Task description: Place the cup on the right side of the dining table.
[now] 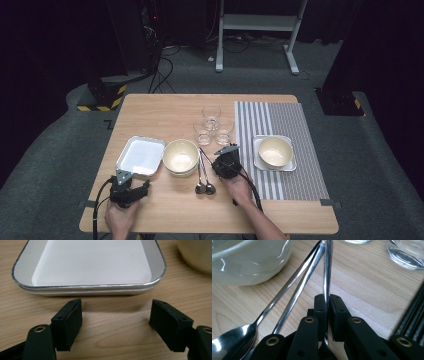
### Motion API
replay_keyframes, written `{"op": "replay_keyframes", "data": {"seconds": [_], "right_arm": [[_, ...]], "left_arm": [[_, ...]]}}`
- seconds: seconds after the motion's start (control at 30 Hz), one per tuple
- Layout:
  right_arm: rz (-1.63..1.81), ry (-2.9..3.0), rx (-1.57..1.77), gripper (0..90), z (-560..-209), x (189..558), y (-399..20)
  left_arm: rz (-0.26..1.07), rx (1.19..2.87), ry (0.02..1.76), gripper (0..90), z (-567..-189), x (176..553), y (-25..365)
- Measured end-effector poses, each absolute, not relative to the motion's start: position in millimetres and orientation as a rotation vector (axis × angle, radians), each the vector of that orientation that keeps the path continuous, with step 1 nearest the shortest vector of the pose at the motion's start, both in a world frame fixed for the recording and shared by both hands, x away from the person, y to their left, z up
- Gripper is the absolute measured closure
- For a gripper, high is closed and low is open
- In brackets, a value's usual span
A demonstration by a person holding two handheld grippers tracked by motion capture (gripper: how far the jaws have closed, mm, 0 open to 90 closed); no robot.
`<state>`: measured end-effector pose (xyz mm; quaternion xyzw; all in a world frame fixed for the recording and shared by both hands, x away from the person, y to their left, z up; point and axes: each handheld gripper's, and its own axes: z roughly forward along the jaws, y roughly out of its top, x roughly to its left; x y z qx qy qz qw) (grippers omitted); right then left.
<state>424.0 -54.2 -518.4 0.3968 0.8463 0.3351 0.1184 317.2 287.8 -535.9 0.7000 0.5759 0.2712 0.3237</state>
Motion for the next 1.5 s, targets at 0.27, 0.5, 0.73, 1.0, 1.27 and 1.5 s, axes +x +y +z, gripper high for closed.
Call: {"op": "replay_keyframes", "data": {"seconds": [0.27, 0.5, 0.73, 1.0, 1.27, 1.5], "right_arm": [[0.984, 2.479, 1.161, 84.6, -518.3, 429.6, -54.0], [0.974, 2.489, 1.156, 84.7, -517.4, 435.3, -52.6], [0.988, 2.493, 1.156, 84.7, -517.8, 439.2, -53.1], [0.984, 2.494, 1.145, 84.6, -517.8, 440.7, -51.8], [0.978, 2.502, 1.134, 84.1, -517.2, 442.4, -51.7], [1.017, 2.496, 1.143, 75.2, -511.0, 434.5, -64.0]], "left_arm": [[0.711, 1.837, 1.511, 26.3, -535.9, 317.2, 287.8], [0.712, 1.836, 1.511, 26.3, -536.0, 317.2, 287.7], [0.713, 1.836, 1.511, 26.4, -536.0, 317.2, 287.7], [0.713, 1.836, 1.512, 26.5, -535.9, 317.2, 287.6], [0.714, 1.835, 1.513, 26.6, -535.9, 317.2, 287.7], [0.714, 1.839, 1.512, 26.7, -535.7, 317.1, 287.9]]}}
